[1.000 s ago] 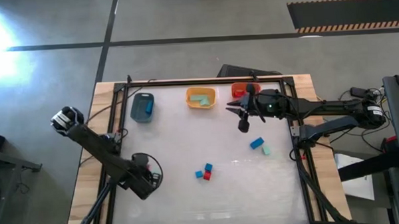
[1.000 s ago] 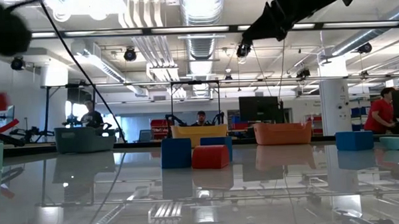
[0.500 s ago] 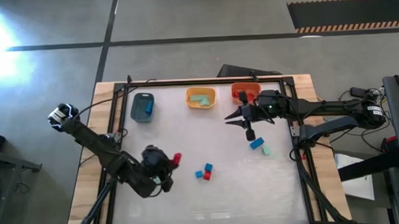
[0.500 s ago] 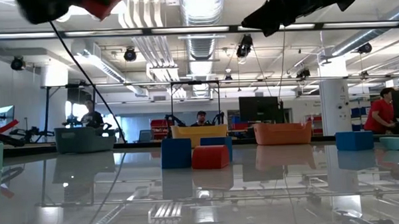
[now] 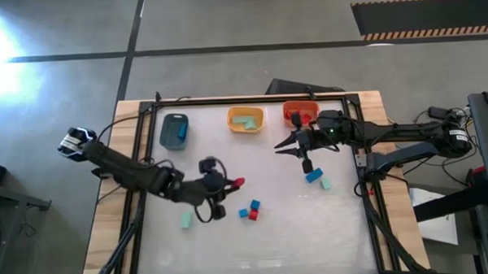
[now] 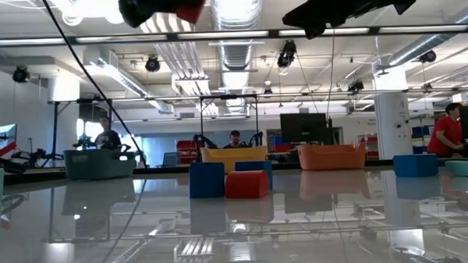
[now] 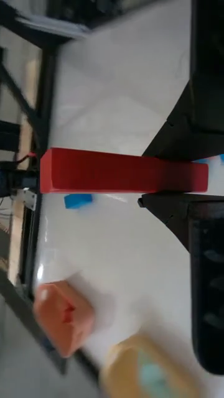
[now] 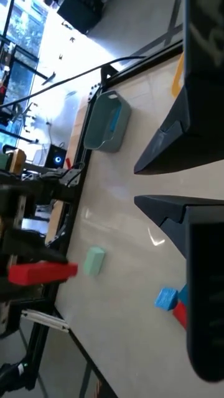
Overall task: Sort & place blocks by color
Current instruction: Put the large red rectangular block into the orange bin
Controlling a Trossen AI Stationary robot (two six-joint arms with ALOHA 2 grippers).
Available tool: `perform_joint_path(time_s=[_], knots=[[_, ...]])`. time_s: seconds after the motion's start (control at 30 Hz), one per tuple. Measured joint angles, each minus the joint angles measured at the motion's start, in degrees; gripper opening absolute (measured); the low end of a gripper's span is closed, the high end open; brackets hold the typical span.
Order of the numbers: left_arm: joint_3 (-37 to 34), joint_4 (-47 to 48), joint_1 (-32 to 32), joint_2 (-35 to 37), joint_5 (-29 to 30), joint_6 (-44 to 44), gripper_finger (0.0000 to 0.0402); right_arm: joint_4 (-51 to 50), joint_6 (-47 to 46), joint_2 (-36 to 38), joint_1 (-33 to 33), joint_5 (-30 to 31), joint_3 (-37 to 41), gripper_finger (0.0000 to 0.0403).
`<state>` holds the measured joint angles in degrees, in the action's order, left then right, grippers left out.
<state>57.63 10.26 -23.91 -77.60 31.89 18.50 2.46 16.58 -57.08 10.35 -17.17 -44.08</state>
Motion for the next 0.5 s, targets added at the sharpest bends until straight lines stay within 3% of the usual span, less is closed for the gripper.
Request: perform_joint_path(time_s=[0.13,0.2,0.37,0.5], knots=[[-0.05,-4.68,3.06,0.51,-1.89,-13.87,0.0042,0.0,0.09,0.0,0.02,0.02,0.02,0.0052],[-0.07,-7.27,4.6,0.78,-6.1,-17.62,0.0042,-0.02,0.0,0.0,0.02,0.02,0.05,0.0052],[-5.57,-16.88,7.62,0.72,-18.27,-21.02,0.0042,-0.08,0.0,0.0,0.02,0.04,0.26,0.0052],[-12.66,-27.5,11.87,0.74,-23.59,-21.0,0.0042,-0.04,0.12,0.0,0.02,0.09,0.26,0.0052]])
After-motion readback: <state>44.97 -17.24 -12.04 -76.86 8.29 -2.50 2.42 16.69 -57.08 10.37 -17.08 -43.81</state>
